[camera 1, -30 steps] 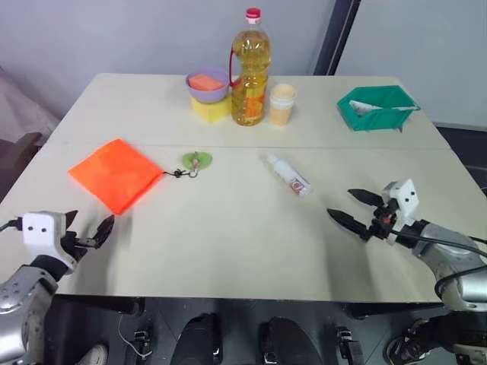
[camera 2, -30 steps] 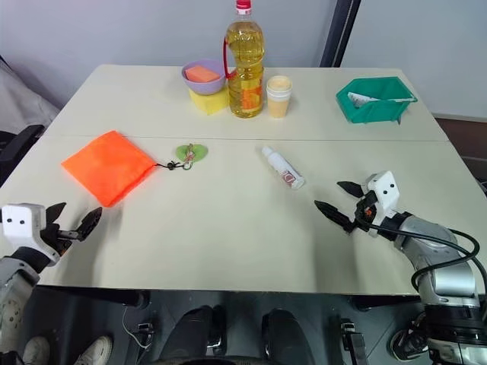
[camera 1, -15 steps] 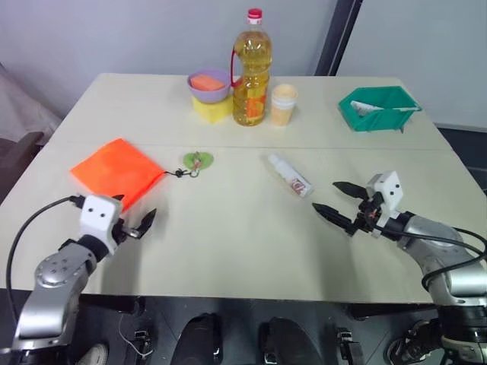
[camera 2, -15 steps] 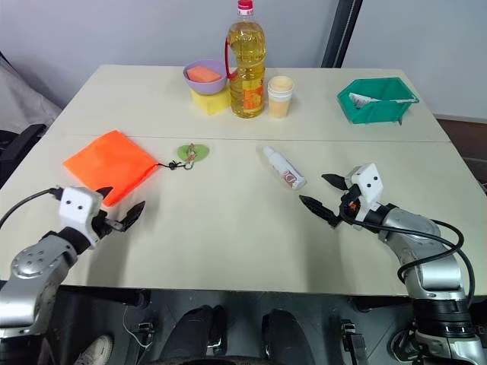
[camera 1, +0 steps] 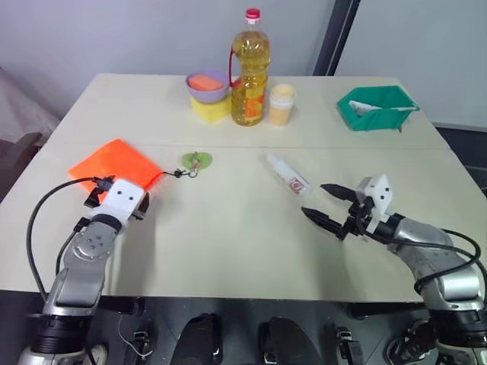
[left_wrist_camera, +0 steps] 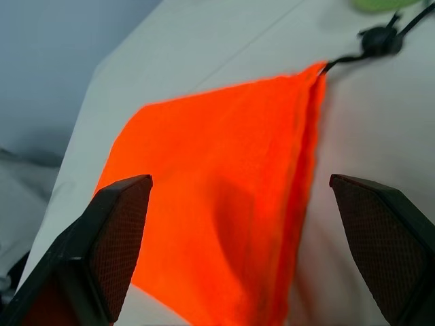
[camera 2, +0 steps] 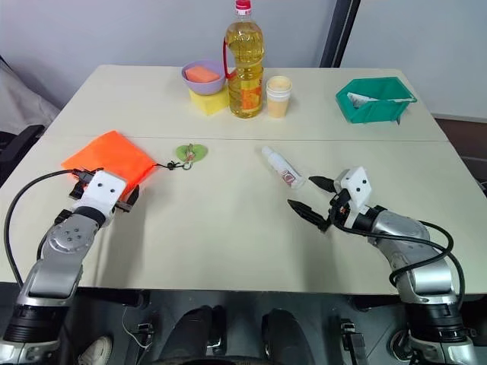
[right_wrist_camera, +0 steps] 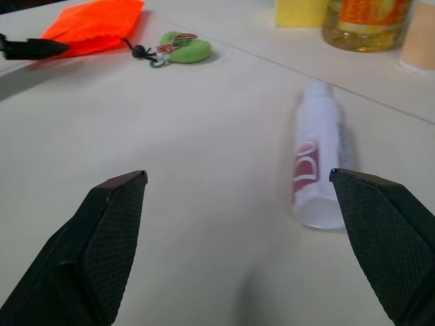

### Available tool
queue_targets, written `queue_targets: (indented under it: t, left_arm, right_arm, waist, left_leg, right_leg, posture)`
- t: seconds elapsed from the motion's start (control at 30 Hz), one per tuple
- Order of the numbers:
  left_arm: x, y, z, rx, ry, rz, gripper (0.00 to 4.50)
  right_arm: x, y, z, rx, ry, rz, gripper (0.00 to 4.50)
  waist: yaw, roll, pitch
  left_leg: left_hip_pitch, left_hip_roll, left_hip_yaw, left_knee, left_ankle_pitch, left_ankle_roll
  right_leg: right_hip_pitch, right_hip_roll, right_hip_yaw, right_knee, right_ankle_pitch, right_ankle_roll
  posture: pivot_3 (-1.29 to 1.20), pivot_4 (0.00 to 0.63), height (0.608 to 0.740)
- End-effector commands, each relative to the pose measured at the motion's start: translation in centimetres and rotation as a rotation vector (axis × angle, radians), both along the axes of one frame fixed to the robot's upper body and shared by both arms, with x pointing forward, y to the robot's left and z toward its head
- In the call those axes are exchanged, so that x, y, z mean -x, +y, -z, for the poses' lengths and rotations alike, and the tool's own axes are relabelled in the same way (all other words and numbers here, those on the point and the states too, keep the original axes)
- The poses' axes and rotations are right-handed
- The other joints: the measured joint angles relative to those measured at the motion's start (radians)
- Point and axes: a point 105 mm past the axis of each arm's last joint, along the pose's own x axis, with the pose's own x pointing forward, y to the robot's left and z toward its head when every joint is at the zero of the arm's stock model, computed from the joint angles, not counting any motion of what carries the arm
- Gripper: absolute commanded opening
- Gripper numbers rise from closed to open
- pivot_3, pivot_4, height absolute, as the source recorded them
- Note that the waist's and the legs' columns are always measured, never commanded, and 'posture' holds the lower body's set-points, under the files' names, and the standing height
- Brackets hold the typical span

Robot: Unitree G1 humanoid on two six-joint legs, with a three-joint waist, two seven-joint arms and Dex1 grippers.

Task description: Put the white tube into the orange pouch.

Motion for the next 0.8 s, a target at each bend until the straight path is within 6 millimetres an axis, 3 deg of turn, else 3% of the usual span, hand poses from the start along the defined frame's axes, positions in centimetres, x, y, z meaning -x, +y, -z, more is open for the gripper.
queue_targets:
  t: [0.03,0.5,0.8]
  left_arm:
    - [-0.8,0.0,-0.4,-0.011,-0.016,-0.007,4.50]
    - [-1.1,1.4,-2.4,-0.031,-0.143,-0.081,4.50]
    - [-1.2,3.0,-2.1,-0.065,-0.128,-0.145,4.50]
  right_arm:
    - [0.0,0.3,-1.0,0.005,-0.053,-0.008,4.46]
    - [0.1,0.6,-1.1,0.002,-0.051,-0.009,4.46]
    - [0.2,0.1,-1.0,0.000,-0.058,0.001,4.46]
  waist:
    - [0.001,0.000,0.000]
    - [0.000,0.000,0.000]
    - [-0.001,0.000,0.000]
  left_leg:
    - [0.000,0.000,0.000,0.001,0.000,0.000]
    - [0.000,0.000,0.000,0.006,0.000,0.000]
    - [0.001,0.000,0.000,0.007,0.000,0.000]
  right_leg:
    - [0.000,0.000,0.000,0.000,0.000,0.000]
    - [0.000,-0.001,0.000,0.007,0.000,0.000]
    - [0.000,-0.001,0.000,0.009,0.000,0.000]
  posture:
    - [0.00,0.150,0.737]
    - [0.00,0.150,0.737]
    - [0.00,0.150,0.737]
